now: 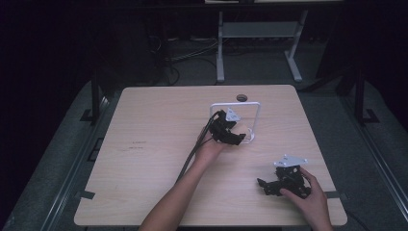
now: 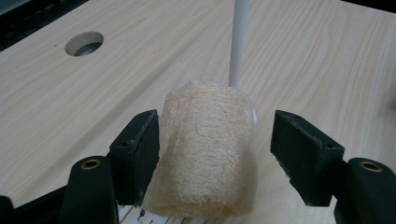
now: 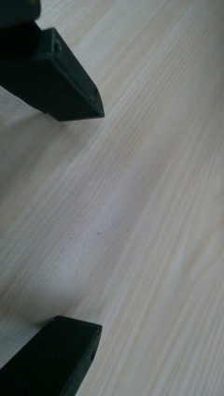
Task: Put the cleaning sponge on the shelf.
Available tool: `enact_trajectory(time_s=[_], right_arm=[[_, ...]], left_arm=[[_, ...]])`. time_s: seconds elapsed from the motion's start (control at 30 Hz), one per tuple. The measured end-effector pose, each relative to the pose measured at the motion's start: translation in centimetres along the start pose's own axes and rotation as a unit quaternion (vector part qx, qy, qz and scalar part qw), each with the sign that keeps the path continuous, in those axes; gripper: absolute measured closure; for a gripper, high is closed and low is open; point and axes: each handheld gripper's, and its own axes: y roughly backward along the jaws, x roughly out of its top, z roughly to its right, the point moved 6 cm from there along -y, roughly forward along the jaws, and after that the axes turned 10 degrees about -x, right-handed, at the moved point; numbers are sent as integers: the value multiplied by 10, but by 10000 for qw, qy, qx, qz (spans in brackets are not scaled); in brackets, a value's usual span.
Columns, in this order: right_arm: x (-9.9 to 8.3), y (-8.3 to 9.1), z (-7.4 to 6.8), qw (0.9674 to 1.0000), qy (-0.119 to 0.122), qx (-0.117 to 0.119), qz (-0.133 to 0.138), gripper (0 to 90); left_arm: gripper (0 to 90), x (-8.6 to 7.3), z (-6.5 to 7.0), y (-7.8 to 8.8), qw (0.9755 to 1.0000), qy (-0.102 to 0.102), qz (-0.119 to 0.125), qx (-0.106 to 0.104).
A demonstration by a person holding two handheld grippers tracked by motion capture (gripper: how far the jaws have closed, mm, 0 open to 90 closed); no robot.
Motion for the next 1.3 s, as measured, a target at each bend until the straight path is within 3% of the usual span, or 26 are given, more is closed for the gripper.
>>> enact_trajectory(time_s=[0.13,0.3,0.33,0.47,0.5,0.53,0.6,0.63,0.7,0.93,1.23,1.3], right_arm=[[0,0,0,10000,3,-7,-9,0],[0,0,0,10000,-6,-5,-20,0],[0,0,0,10000,-6,-5,-20,0],[0,0,0,10000,2,-12,-17,0],[0,0,0,10000,3,-17,-18,0],[0,0,0,10000,3,-17,-18,0],[0,0,0,10000,7,-17,-18,0],[0,0,0,10000,5,-13,-20,0],[0,0,0,10000,1,-14,-22,0],[0,0,0,10000,0,-15,-20,0],[0,0,0,10000,0,-19,-17,0],[0,0,0,10000,-5,-1,-17,0]], left_arm=[[349,1,2,8,9999,8,100,14],[511,0,7,16,9998,-101,168,-39],[511,0,8,17,9998,-84,192,-64],[615,-2,15,21,9995,-121,160,-249],[684,-2,16,22,9994,-128,131,-308],[684,-3,17,22,9992,-135,114,-361],[800,-5,19,23,9986,-73,83,-511],[838,-8,22,22,9979,-2,57,-652],[898,-9,23,22,9973,27,5,-728],[899,-22,35,14,9938,88,-324,-1064],[899,-34,38,3,9916,112,-552,-1162],[899,-36,37,1,9918,209,-521,-1148]])
